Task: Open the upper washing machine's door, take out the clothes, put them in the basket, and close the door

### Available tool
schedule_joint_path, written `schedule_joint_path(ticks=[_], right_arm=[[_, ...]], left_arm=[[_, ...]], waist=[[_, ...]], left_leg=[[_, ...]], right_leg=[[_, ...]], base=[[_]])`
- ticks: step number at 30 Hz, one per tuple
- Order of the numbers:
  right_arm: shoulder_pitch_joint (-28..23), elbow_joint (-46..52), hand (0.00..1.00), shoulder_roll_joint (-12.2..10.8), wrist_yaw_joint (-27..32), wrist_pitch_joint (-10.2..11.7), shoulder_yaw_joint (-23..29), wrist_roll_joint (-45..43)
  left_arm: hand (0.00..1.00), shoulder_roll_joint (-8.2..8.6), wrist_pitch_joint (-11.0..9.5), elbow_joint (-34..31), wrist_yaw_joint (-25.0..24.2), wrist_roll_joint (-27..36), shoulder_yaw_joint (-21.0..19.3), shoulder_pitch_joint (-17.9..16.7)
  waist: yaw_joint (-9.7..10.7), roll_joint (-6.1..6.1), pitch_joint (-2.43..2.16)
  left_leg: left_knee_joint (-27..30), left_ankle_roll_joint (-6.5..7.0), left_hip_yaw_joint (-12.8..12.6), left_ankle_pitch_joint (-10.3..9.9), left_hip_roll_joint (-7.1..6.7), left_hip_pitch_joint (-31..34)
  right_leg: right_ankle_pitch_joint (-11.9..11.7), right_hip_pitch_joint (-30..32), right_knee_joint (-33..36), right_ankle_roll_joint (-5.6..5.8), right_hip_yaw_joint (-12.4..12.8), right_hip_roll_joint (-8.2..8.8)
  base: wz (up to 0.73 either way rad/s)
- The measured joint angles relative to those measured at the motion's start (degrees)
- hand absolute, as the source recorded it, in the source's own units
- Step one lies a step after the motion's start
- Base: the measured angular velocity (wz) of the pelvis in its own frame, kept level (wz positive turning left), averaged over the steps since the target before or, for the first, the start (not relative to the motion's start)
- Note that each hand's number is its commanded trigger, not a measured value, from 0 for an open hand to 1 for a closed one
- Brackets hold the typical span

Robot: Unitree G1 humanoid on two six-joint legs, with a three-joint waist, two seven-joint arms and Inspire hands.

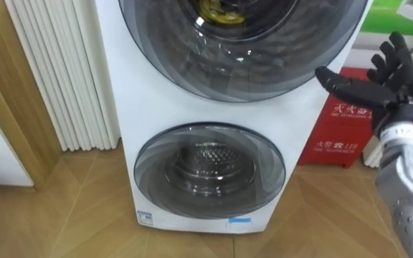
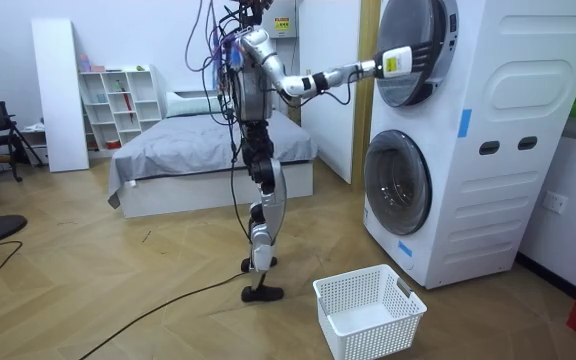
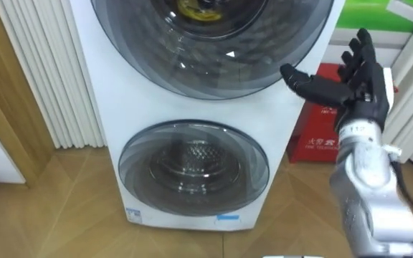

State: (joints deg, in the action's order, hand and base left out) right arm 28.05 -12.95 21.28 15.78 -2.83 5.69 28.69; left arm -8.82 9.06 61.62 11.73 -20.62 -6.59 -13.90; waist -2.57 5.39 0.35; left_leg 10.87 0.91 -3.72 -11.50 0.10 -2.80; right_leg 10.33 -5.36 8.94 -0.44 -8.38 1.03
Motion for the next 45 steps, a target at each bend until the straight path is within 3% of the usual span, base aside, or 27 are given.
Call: schedule_joint_path(ticks=[4,14,28,40,45], right_arm=[[1.56,-0.55,0.0,2.95,-2.17,0.0,-0.01,4.22],[4.24,-9.12,0.0,4.86,-5.23,-0.48,-0.01,8.0],[5.65,-21.13,0.0,7.43,-11.29,-0.84,-2.22,11.43],[5.62,-19.07,0.0,7.37,-10.47,-1.04,-5.7,2.71],[0.4,-9.68,0.0,7.16,-9.74,-2.93,-6.22,-2.46]], left_arm=[[0.0,-0.3,-0.08,0.12,-0.03,-0.28,-0.04,0.66],[0.0,-1.03,0.74,-0.41,-1.21,-1.68,-0.44,0.67],[0.0,-1.69,0.65,-2.21,-1.33,-6.29,-1.85,0.63],[0.0,-1.71,1.04,-2.0,-2.61,-6.43,-2.06,1.39],[0.0,-1.96,0.95,-2.02,-3.43,-6.42,-1.45,2.07]], waist=[[-1.01,0.29,-0.19],[-2.34,0.41,-0.18],[-4.65,0.89,-0.25],[-5.3,0.9,-0.27],[-4.79,0.88,-0.31]], left_leg=[[0.01,-0.01,0.84,0.0,-0.01,0.01],[-0.03,-0.04,2.91,0.03,-0.17,0.39],[-0.01,-0.02,2.88,0.06,-0.51,0.8],[-0.08,0.0,1.27,0.08,-0.15,0.79],[-0.16,-0.02,0.35,0.07,0.14,0.37]], right_leg=[[0.0,-0.4,-0.19,0.0,-1.35,-0.01],[0.0,-0.86,-0.24,0.0,-4.42,0.13],[0.0,-0.4,-0.34,0.01,-4.43,0.41],[0.0,0.49,-0.29,0.0,-4.28,0.39],[-0.04,0.61,-0.16,-0.06,-4.18,0.27]], base=[[0.13],[0.11],[0.0],[-0.1],[-0.14]])
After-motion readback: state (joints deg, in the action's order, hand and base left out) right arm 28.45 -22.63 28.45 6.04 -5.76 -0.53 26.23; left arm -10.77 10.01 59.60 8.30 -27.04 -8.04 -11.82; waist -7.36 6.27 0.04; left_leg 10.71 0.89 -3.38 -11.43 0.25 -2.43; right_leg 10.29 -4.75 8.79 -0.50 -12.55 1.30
